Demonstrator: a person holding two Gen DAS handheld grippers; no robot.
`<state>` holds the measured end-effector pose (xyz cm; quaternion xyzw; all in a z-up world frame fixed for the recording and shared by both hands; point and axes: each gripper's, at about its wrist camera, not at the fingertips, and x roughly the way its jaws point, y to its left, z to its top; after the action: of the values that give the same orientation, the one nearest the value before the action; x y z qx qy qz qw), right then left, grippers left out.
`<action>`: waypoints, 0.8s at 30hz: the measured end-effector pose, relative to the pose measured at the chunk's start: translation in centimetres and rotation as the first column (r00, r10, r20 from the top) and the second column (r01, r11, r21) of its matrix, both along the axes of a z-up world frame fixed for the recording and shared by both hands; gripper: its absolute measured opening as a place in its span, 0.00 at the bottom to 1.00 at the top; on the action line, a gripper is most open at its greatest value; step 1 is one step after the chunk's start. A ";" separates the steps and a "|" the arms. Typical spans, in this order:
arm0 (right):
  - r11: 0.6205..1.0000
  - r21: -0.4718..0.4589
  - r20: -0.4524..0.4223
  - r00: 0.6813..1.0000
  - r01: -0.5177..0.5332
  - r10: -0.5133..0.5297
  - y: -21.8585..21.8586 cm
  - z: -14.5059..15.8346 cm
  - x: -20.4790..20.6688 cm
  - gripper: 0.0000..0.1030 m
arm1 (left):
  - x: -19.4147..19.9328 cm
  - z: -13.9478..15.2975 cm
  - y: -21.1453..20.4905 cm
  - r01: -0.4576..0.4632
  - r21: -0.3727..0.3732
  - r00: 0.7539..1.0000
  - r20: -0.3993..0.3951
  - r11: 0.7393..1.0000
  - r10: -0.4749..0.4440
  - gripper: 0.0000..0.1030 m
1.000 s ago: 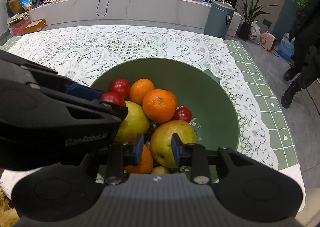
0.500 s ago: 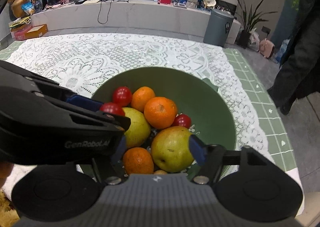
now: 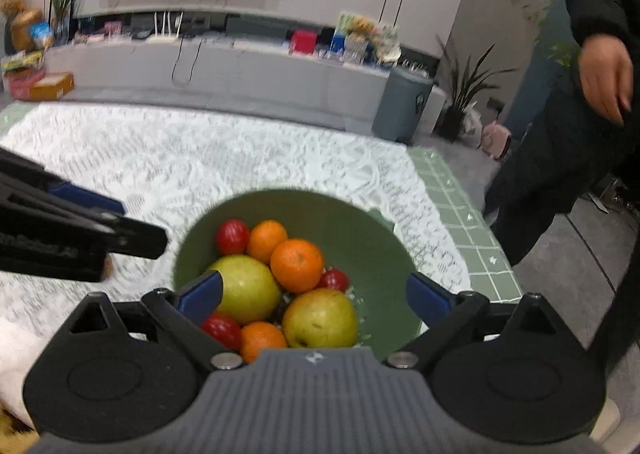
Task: Organize fruits
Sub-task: 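Open the right tool to drop the kiwi while the left tool releases the tomato, then withdraw both tools from the colander toward the last tomato and kiwi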
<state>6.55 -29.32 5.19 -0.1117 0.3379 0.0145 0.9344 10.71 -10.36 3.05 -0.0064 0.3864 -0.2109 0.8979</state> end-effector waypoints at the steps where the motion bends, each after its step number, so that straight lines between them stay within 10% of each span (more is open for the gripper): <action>1: 1.000 0.014 0.026 1.000 -0.001 0.001 0.3 0.5 -0.5 0.93 | -0.3 0.1 1.0 -0.019 0.000 1.000 0.012 1.000 0.019 0.56; 13: 0.958 0.194 0.185 0.967 -0.212 0.177 9.1 0.1 -0.8 0.81 | -0.5 -3.6 10.8 -0.324 -0.017 0.942 0.084 0.946 0.324 0.56; 24: 0.984 0.054 -0.018 0.985 -0.170 0.171 13.3 -5.9 3.5 0.54 | 1.0 -7.4 11.9 -0.340 0.041 0.939 0.071 0.940 0.337 0.56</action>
<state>10.03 -16.06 -0.69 -0.1157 0.3372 0.1046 0.9284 11.75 1.54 -4.32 -0.0423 0.3564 -0.0432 0.9324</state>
